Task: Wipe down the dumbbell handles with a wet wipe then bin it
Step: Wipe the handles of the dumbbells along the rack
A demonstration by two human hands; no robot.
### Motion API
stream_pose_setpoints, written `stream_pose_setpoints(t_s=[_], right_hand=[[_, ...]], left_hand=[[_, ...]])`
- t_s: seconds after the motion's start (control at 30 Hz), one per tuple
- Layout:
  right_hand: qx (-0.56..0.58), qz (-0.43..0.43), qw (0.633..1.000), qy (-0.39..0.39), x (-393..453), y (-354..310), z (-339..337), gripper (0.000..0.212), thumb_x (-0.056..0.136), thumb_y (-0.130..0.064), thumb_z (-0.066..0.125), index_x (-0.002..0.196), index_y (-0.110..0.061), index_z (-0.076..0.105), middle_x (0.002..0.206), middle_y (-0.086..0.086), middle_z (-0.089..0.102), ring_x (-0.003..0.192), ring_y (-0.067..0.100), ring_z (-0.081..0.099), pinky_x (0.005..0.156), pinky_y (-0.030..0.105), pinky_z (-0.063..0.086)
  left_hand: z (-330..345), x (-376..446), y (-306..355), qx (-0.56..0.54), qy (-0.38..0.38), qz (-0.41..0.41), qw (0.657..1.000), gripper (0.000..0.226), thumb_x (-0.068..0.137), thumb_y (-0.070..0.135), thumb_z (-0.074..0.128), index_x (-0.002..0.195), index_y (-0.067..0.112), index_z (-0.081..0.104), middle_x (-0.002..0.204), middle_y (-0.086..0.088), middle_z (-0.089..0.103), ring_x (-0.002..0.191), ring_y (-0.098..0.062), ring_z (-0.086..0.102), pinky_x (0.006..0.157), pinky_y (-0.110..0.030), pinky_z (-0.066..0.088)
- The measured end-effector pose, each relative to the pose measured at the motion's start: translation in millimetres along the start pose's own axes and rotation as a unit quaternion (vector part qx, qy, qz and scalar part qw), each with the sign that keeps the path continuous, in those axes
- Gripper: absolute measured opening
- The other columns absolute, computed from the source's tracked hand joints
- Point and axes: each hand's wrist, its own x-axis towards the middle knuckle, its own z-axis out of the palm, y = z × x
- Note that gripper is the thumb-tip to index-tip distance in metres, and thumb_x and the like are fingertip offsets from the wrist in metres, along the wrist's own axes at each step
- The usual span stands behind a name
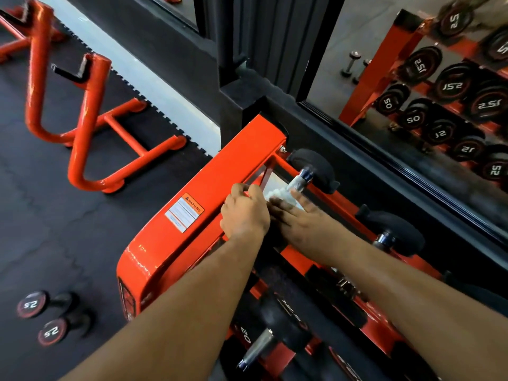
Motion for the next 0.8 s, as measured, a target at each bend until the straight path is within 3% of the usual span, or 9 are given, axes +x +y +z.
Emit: stream_pose_setpoints(t_s=[0.1,0.17,0.3,0.43,0.5,0.57,0.7,0.73,0.8], right_hand=[[-0.008,0.019,1.0,-0.005,20,9,-7,0.054,0.089,-0.011,0.024,0.12,-0.006,0.067,0.121,0.012,0.065,0.12,0.03,0.06,0.112,0.059,0.035],[0.007,0.015,1.0,-0.024,44,10,-9,0.056,0.085,-0.012,0.02,0.11,-0.007,0.07,0.107,0.01,0.065,0.106,0.03,0.06,0.117,0.059,0.027],[-0.008,0.055,0.998,-0.017,43,-2,4,0.044,0.083,-0.014,0.036,0.111,-0.01,0.07,0.107,0.007,0.065,0.107,0.028,0.06,0.114,0.057,0.035],[-0.009,0.046,0.999,0.008,1,-6,15,0.058,0.093,-0.013,0.026,0.149,-0.006,0.041,0.152,0.015,0.044,0.146,0.035,0.034,0.115,0.063,0.027],[-0.03,0.042,0.998,-0.026,7,-2,9,0.056,0.092,-0.013,0.028,0.144,-0.006,0.049,0.146,0.014,0.05,0.141,0.033,0.041,0.117,0.063,0.025],[-0.022,0.049,0.997,-0.05,33,0,1,0.044,0.086,-0.014,0.036,0.118,-0.009,0.067,0.116,0.009,0.064,0.116,0.031,0.059,0.117,0.058,0.029],[0.055,0.078,0.994,-0.046,68,4,-12,0.02,0.081,-0.011,0.051,0.09,-0.013,0.069,0.093,0.005,0.068,0.098,0.028,0.064,0.111,0.042,0.036],[0.048,0.083,0.995,-0.012,60,2,-4,0.017,0.078,-0.012,0.06,0.091,-0.012,0.071,0.091,0.005,0.067,0.096,0.028,0.065,0.11,0.043,0.041],[0.028,0.073,0.997,0.028,31,-5,11,0.037,0.085,-0.014,0.051,0.118,-0.008,0.067,0.114,0.009,0.065,0.116,0.03,0.06,0.115,0.053,0.036]], left_hand=[[2,-2,1,0.004,0.009,0.005,1.0,0.035,0.097,0.043,0.033,0.116,0.028,0.058,0.123,-0.003,0.063,0.118,-0.03,0.052,0.104,-0.049,0.04],[2,-1,1,0.005,0.013,0.002,1.0,0.033,0.097,0.041,0.033,0.114,0.027,0.058,0.124,-0.005,0.063,0.119,-0.032,0.052,0.103,-0.048,0.039],[2,1,0,0.003,0.01,0.0,1.0,0.034,0.097,0.041,0.032,0.115,0.027,0.057,0.125,-0.006,0.063,0.12,-0.033,0.052,0.105,-0.05,0.039],[2,2,-2,-0.003,0.013,0.012,1.0,0.027,0.096,0.042,0.032,0.105,0.03,0.054,0.117,-0.004,0.064,0.115,-0.03,0.054,0.103,-0.052,0.041],[3,2,-2,0.0,0.012,0.013,1.0,0.028,0.096,0.042,0.033,0.106,0.029,0.055,0.116,-0.003,0.064,0.114,-0.03,0.053,0.103,-0.053,0.041],[3,2,-1,0.007,0.009,0.013,1.0,0.031,0.096,0.042,0.033,0.111,0.027,0.057,0.119,-0.005,0.064,0.116,-0.031,0.052,0.104,-0.052,0.04],[3,5,-1,0.011,0.002,0.005,1.0,0.034,0.097,0.041,0.033,0.117,0.027,0.057,0.126,-0.006,0.062,0.119,-0.032,0.051,0.106,-0.051,0.038],[3,6,-2,0.008,-0.001,0.004,1.0,0.034,0.097,0.042,0.033,0.116,0.027,0.056,0.125,-0.006,0.062,0.119,-0.031,0.051,0.106,-0.052,0.038],[4,5,-3,0.004,-0.002,0.01,1.0,0.033,0.096,0.043,0.033,0.114,0.028,0.056,0.122,-0.005,0.062,0.116,-0.03,0.052,0.105,-0.053,0.039]])
